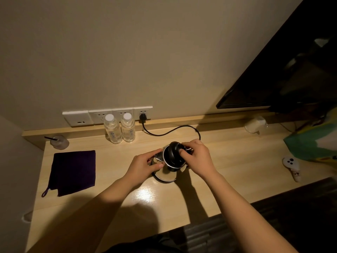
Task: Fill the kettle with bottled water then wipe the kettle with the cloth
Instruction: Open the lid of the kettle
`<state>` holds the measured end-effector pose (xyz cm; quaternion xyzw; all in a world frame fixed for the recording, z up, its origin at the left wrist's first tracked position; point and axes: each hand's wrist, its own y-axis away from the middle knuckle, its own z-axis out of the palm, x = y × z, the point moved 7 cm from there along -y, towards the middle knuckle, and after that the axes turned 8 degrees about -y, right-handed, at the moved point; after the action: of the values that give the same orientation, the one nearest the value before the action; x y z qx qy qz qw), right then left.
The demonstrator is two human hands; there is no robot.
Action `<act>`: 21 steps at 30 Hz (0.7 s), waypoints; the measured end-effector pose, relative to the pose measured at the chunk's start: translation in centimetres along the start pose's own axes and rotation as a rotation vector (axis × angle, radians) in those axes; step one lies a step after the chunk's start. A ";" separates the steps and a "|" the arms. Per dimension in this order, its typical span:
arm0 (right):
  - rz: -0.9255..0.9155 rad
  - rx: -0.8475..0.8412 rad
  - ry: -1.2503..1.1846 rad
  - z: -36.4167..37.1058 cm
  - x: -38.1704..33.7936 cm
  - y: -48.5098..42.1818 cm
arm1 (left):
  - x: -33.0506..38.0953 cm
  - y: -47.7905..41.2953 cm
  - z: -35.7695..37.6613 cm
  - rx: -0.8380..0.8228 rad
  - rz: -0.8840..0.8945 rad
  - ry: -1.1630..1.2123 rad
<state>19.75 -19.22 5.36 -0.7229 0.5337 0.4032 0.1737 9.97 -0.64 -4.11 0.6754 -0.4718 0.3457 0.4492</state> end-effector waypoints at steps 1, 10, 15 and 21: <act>0.021 -0.019 -0.094 -0.5 0.6 0.0 | 0.0 0.0 0.0 0.003 -0.004 -0.001; 0.254 -0.156 -0.789 -3.1 4.8 1.1 | 0.1 1.0 0.4 0.070 -0.015 -0.043; 0.306 -0.157 -0.855 -3.0 6.5 0.9 | 0.1 1.4 0.5 0.095 -0.029 -0.069; 0.313 -0.163 -0.843 -3.2 7.1 0.8 | 0.3 1.6 0.4 0.094 -0.040 -0.065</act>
<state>21.01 -26.18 2.04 -0.4175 0.4856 0.7244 0.2552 8.54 -1.32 -3.52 0.7160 -0.4558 0.3362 0.4082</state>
